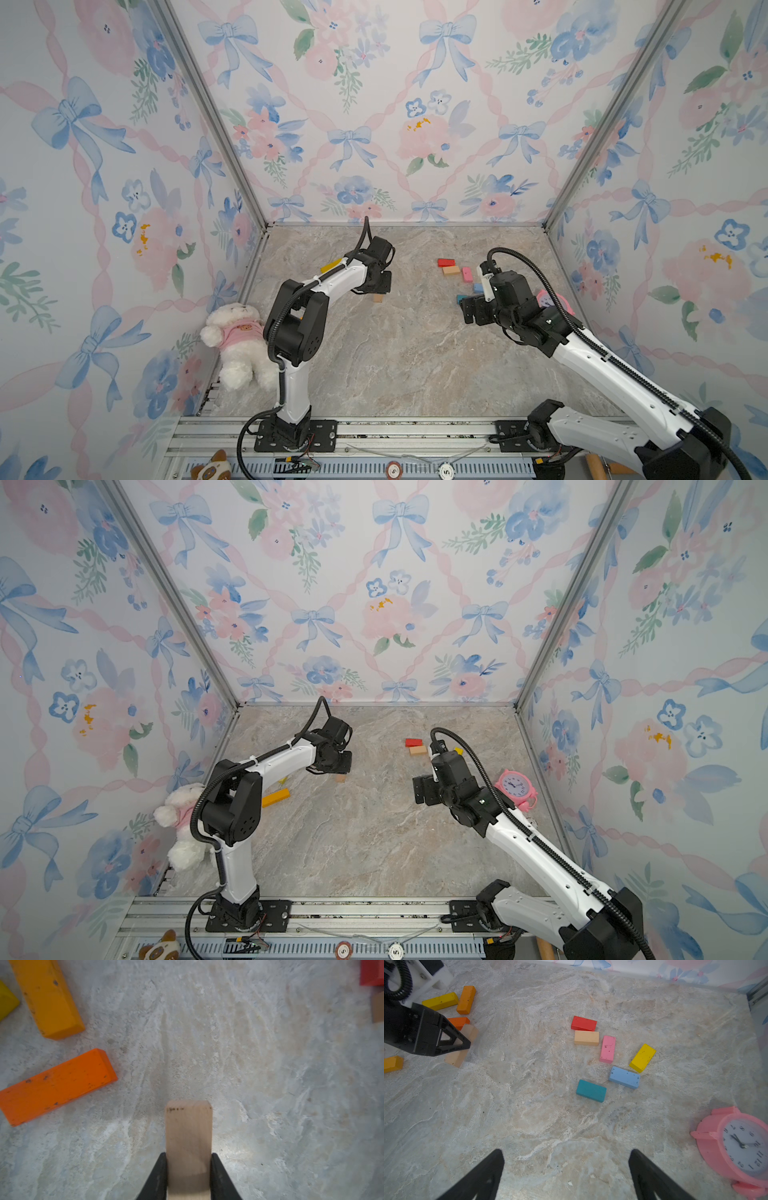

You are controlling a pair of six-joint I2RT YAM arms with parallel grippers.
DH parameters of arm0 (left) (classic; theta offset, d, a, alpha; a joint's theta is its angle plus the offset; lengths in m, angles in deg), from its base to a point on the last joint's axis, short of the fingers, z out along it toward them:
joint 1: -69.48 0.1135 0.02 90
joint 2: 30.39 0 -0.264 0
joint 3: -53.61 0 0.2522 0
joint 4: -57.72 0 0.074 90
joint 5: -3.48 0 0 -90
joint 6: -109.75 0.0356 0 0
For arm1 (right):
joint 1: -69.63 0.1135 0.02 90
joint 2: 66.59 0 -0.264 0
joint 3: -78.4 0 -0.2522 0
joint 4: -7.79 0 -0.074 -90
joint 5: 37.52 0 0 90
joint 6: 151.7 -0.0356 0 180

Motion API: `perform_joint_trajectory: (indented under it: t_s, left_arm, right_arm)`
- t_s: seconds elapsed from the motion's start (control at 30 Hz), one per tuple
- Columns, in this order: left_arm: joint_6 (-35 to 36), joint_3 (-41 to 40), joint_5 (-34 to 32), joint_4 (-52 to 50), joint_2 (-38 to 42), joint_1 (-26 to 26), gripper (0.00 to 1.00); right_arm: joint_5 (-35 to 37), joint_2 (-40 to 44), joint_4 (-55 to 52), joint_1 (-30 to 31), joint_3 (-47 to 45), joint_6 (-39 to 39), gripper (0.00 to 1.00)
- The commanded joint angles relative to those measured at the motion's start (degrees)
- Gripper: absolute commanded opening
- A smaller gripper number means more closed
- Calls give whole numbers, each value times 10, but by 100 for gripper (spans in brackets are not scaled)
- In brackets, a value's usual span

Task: Assemble the letter t with building blocks
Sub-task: Place the building block at the center of the board.

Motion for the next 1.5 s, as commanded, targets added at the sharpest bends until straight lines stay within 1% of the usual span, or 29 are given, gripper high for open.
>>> perform_joint_trajectory:
  t_s: [0.0, 0.27, 0.53, 0.77, 0.9, 0.97, 1.0, 1.03, 1.17, 1.2, 1.27, 1.33, 1.47]
  left_arm:
    - [-15, 17, -21, -23, -15, 1, 16]
    - [-29, 16, -36, -23, -31, 19, 19]
    - [-37, 19, -36, -24, -47, 40, 20]
    - [-34, 19, -40, -23, -59, 42, 21]
    - [-31, 18, -39, -24, -63, 42, 23]
    - [-29, 17, -38, -23, -63, 41, 27]
    - [-29, 17, -38, -24, -61, 41, 31]
    - [-29, 17, -41, -24, -58, 41, 39]
    - [-28, 15, -50, -24, -38, 41, 57]
    - [-28, 16, -52, -26, -29, 41, 60]
    - [-29, 16, -57, -28, -8, 41, 63]
    - [-28, 19, -60, -34, 19, 42, 68]
    - [-17, 12, -67, -37, 95, 45, 71]
  right_arm:
    - [13, 12, -19, -3, -3, -5, 96]
    - [16, 9, -17, -2, -9, -2, 96]
    - [21, 8, -16, -3, -18, 3, 96]
    - [22, 9, -17, -3, -17, 7, 96]
    - [24, 11, -16, -3, -18, 9, 96]
    - [24, 11, -17, -3, -18, 9, 96]
    - [23, 11, -19, -3, -18, 9, 96]
    - [23, 11, -19, -3, -18, 10, 96]
    - [21, 10, -21, -3, -18, 11, 96]
    - [21, 11, -21, -3, -18, 11, 96]
    - [22, 12, -23, -3, -17, 12, 96]
    - [23, 15, -24, -3, -16, 14, 96]
    - [26, 23, -25, -3, -20, 19, 96]
